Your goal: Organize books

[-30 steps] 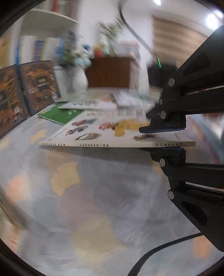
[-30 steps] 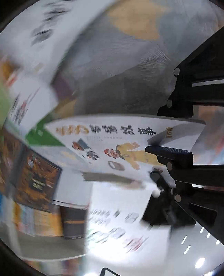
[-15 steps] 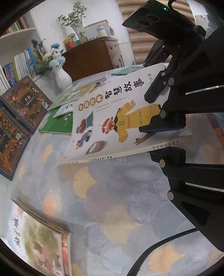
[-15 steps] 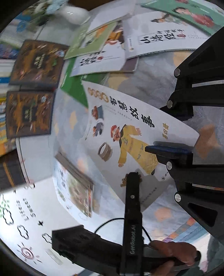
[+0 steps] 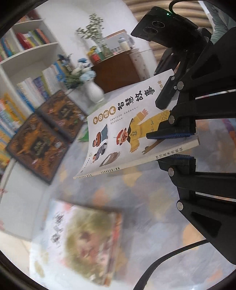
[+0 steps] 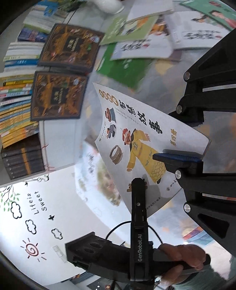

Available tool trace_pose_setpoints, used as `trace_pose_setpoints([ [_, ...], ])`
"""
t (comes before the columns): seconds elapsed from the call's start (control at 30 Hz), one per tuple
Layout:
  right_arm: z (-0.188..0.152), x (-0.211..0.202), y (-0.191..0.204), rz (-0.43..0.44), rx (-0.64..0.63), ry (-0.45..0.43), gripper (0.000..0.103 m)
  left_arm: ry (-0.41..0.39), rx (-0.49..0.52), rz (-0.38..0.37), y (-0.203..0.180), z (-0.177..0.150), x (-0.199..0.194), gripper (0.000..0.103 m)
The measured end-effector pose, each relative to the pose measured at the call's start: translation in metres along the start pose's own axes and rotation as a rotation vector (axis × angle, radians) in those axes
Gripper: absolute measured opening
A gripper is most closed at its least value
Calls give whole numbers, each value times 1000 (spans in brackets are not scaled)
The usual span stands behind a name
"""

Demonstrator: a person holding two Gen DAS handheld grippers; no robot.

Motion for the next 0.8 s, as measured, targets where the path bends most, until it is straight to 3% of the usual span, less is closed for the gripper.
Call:
trace_pose_setpoints([
  [0.33, 86, 52, 53, 70, -102, -29, 25, -167, -96, 63, 72, 53, -55, 11],
  [0.6, 138, 122, 77, 104, -111, 9, 25, -179, -186, 107, 143, 88, -53, 11],
  [0.8, 156, 151, 80, 100, -85, 26, 26, -176, -215, 99, 165, 102, -46, 11],
])
Point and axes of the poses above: each gripper's, at about its wrist camera, not at the fingertips, and x roughly the way its jaws point, y to its left, z to its top, the point moved 3 cm from there along x, roughly the way its jaws point, and after that the axes turned 11 degrees about y, right-handed, at the moved point
